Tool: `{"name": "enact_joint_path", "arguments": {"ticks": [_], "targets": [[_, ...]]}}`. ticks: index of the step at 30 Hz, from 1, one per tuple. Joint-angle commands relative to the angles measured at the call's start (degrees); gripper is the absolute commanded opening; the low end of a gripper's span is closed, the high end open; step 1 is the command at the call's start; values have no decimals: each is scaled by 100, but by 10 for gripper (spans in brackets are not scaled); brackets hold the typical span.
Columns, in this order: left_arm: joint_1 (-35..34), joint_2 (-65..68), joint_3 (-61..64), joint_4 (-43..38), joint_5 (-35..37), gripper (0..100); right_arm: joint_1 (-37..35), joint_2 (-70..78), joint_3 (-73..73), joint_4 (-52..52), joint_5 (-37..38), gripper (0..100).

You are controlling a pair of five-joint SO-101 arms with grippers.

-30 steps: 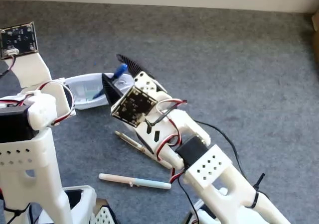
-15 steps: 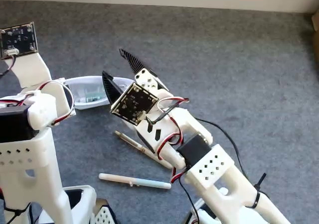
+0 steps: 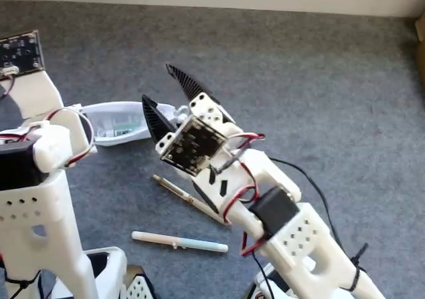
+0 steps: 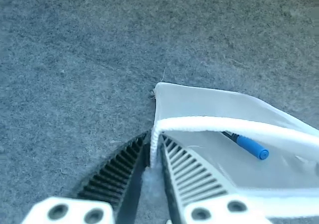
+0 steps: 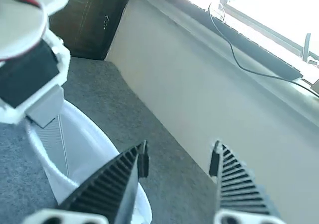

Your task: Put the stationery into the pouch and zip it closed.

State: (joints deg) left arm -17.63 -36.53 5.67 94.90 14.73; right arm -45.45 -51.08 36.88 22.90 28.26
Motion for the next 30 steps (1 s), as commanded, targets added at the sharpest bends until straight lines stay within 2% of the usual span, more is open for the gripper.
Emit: {"name": "enact_joint_path", "arguments": {"ticks": [1,5,13,24,30], "targets": [[-497,22,-13,-237,-53,6,13,-224,-884,681,-299,191],[-848,13,-22,-264,-44,6,13,-224,-1332,1455,-703,191],[-1305,13,-22,-404,-35,6,13,-277,-1209,1982,-703,191],[-1367,13,31,-413,-26,6,4,-268,-1007,3688,-791,191],[-1367,13,4,-422,-9,6,4,-233,-497,3714,-1407,191]]}}
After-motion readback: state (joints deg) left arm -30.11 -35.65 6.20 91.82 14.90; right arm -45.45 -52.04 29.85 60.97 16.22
